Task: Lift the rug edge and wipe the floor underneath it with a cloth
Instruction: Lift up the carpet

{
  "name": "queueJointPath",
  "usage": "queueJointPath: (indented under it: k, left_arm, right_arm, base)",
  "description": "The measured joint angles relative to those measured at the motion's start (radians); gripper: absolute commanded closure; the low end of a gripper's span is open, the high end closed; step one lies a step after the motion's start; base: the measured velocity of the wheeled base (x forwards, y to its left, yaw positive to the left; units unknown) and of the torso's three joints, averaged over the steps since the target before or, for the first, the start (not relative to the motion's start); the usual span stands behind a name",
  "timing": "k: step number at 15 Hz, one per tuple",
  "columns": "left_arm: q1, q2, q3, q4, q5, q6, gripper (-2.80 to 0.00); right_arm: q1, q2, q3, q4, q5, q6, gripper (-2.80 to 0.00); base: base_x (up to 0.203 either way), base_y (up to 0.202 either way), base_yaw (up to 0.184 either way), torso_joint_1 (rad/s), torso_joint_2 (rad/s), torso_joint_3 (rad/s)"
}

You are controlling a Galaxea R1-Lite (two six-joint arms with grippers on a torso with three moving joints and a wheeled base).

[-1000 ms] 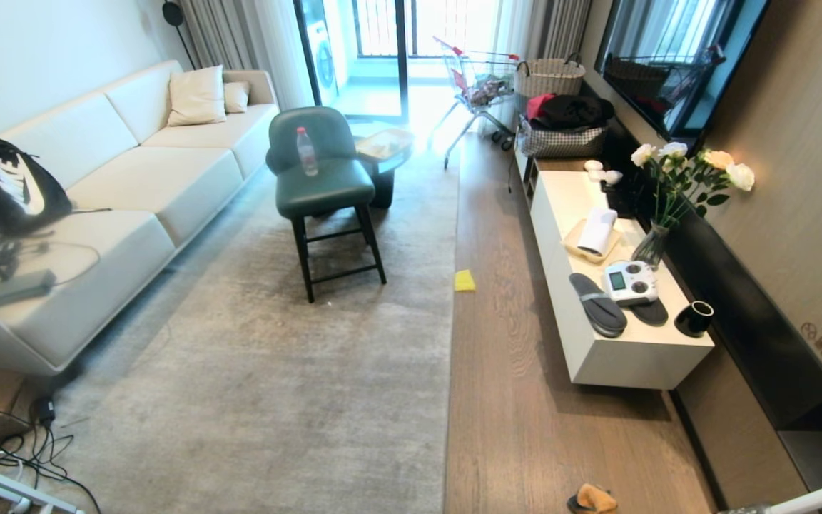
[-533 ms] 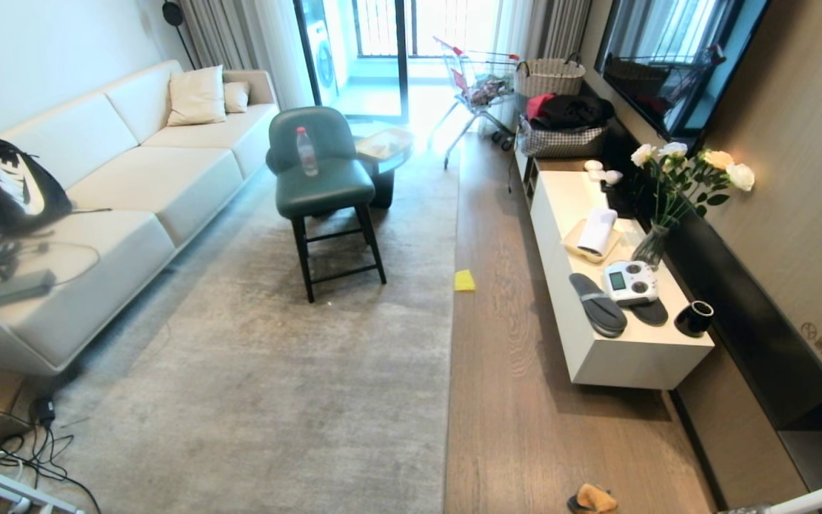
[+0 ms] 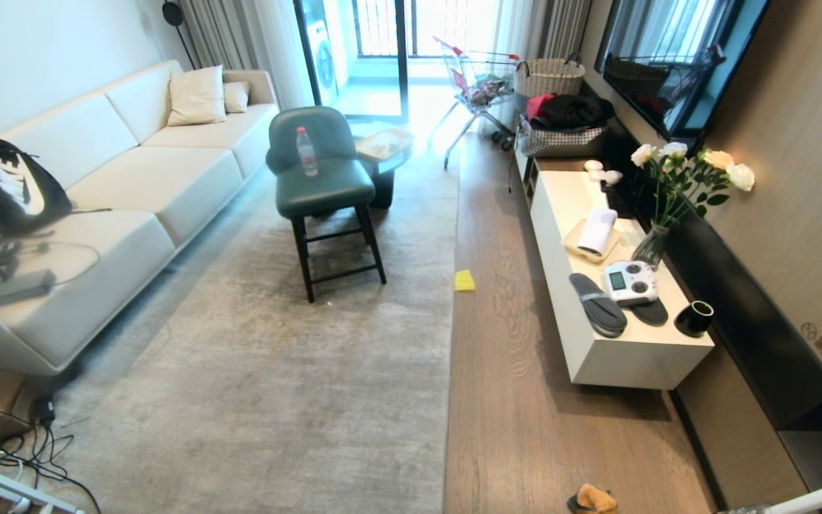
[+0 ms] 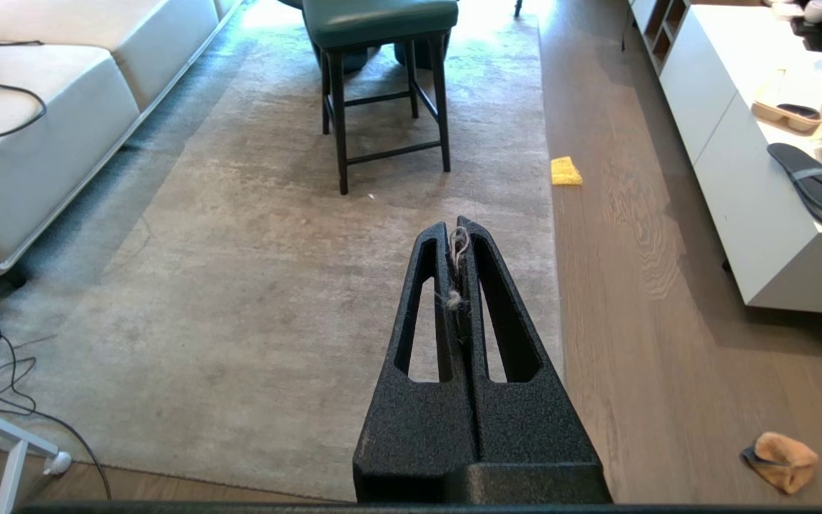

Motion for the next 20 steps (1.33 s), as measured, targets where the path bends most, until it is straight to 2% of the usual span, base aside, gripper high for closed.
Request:
queueJointPath:
  k: [9, 20]
  left_arm:
    - [0.0, 0.0, 0.0, 0.0, -0.001, 0.0, 0.0]
    - [0.0, 0.0, 0.0, 0.0, 0.0, 0.0, 0.0]
  right_arm:
    - [0.0, 0.0, 0.0, -0.001, 0.0, 0.002, 0.0]
    - [0.0, 0.0, 0.0, -0.001, 0.0, 0.007, 0.0]
  base:
    - [0.0, 0.0, 0.0, 0.0, 0.0, 0.0]
    - [0.0, 0.0, 0.0, -0.07, 0.16, 0.091]
